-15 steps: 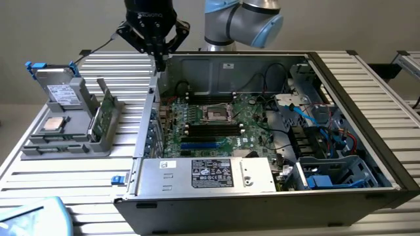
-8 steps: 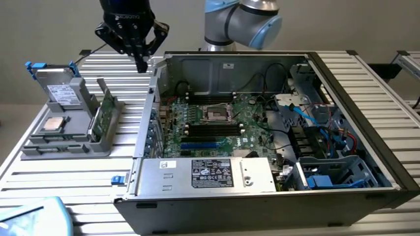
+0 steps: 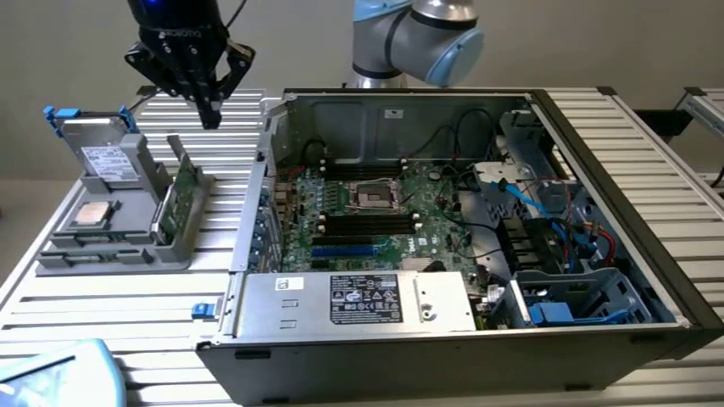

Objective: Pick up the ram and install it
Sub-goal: 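Reach for the ram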

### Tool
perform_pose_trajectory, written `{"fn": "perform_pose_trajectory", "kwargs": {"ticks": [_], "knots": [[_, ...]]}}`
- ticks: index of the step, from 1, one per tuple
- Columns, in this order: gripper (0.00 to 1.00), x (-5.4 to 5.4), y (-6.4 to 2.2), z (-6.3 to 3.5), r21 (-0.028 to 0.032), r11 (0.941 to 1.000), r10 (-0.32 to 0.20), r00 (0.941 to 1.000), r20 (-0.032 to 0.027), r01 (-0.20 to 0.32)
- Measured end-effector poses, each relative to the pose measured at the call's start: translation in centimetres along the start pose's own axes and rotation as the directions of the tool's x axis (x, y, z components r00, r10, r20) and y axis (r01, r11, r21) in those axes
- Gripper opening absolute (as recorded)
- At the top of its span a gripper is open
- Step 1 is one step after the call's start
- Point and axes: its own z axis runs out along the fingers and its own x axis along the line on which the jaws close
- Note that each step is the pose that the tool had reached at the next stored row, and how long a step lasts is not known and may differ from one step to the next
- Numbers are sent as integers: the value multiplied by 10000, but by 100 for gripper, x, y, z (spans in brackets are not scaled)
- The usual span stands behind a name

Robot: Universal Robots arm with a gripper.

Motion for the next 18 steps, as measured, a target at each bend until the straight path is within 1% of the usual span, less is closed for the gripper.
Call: {"fn": "perform_pose_trajectory", "kwargs": {"ticks": [2, 5, 18], "knots": [[11, 94, -9, 12, 5, 10000, 4, 10000, -65, -3], [11, 226, -23, 34, 9, 10000, 6, 9999, -123, -6], [11, 816, -99, 143, 18, 10000, 13, 9997, -255, -13]]}}
